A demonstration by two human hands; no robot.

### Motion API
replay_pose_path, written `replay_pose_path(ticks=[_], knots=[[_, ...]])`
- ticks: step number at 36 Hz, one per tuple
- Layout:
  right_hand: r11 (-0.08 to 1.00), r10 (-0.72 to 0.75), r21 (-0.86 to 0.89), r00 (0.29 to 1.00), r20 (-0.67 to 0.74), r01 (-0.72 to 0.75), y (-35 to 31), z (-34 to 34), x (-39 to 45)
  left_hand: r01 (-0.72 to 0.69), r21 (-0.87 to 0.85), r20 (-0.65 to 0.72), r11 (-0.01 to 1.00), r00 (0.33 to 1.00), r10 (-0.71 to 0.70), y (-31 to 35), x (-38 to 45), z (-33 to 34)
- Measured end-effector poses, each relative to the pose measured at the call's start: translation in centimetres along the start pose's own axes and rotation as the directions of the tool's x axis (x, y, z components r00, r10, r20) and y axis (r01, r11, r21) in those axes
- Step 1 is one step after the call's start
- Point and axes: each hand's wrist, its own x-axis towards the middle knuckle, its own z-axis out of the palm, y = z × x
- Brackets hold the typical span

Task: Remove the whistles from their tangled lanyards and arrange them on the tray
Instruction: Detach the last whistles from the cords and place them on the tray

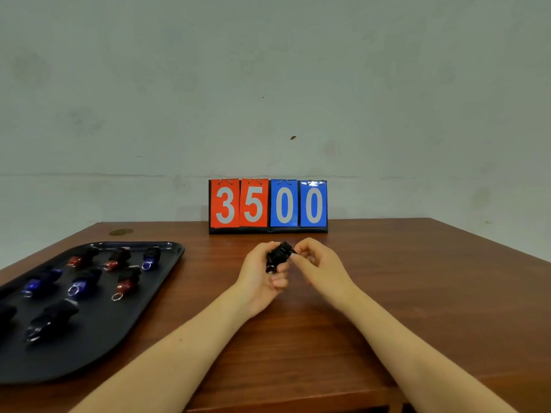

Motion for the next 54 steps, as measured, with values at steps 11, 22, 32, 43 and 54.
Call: replay_pose_path(ticks=[11, 22, 32, 43, 54], knots=[[0.850, -0.282, -0.460, 0.959, 0.017, 0.257, 0.3, -0.9, -0.5, -0.109, 0.341, 0.051, 0.934, 0.994, 0.097, -0.1, 0.5, -0.6], [0.731, -0.431, -0.592, 0.902, -0.017, 0.338, 0.4, -0.9, -0.2, -0.153, 0.537, 0.018, 0.830, 0.985, 0.170, 0.3, 0.6, -0.8], [0.762, -0.413, -0.519, 0.908, 0.070, 0.387, 0.2, -0.8, -0.5, -0.044, 0.563, -0.154, 0.825, 0.975, 0.157, 0.2, 1.1, -0.6], [0.997, 0.039, -0.064, 0.999, 0.003, -0.039, -0.9, -0.4, -0.7, -0.088, 0.756, -0.077, 0.649, 0.972, 0.221, 0.0, 1.0, -1.2], [0.794, 0.275, 0.501, 0.939, 0.208, -0.344, -0.7, -1.1, -0.4, -0.173, 0.626, -0.016, 0.761, 0.972, 0.234, -0.3, 0.8, -0.8]])
